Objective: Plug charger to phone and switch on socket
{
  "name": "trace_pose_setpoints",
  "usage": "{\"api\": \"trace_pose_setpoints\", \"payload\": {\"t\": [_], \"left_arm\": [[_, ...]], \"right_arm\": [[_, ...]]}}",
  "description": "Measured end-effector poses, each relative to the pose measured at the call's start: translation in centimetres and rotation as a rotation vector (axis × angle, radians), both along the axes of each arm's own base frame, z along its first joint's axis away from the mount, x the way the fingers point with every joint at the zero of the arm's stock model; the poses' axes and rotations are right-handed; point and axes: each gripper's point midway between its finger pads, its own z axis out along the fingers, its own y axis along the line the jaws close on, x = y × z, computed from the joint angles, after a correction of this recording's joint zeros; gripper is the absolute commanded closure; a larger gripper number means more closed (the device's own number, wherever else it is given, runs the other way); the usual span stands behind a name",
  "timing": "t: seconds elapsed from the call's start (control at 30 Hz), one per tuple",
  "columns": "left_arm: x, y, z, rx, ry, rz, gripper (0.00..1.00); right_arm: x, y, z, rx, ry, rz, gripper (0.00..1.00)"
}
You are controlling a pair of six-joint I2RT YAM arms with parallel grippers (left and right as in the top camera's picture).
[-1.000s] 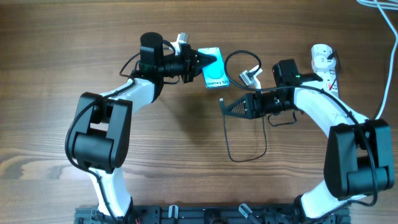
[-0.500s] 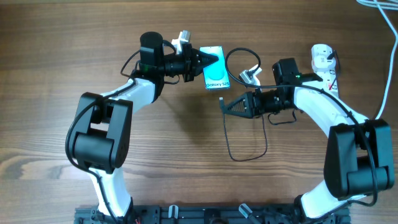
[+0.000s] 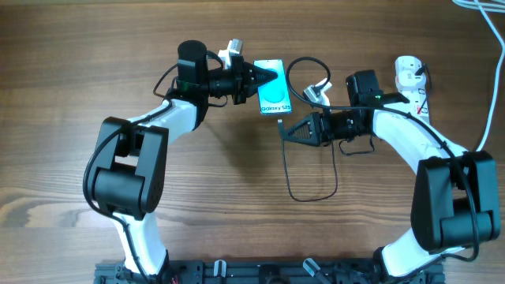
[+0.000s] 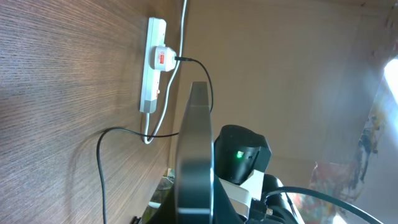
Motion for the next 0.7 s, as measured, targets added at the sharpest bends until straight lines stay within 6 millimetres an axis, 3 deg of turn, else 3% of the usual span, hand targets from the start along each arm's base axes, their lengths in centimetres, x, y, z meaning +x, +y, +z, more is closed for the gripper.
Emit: {"api": "trace_pose_setpoints", "payload": {"t": [0.7], "left_arm": [[-0.26, -0.33, 0.02, -0.001, -0.001, -0.011, 0.96]], "right_arm": [[0.09, -0.02, -0.33, -0.028, 0.060, -0.011, 0.96]]}}
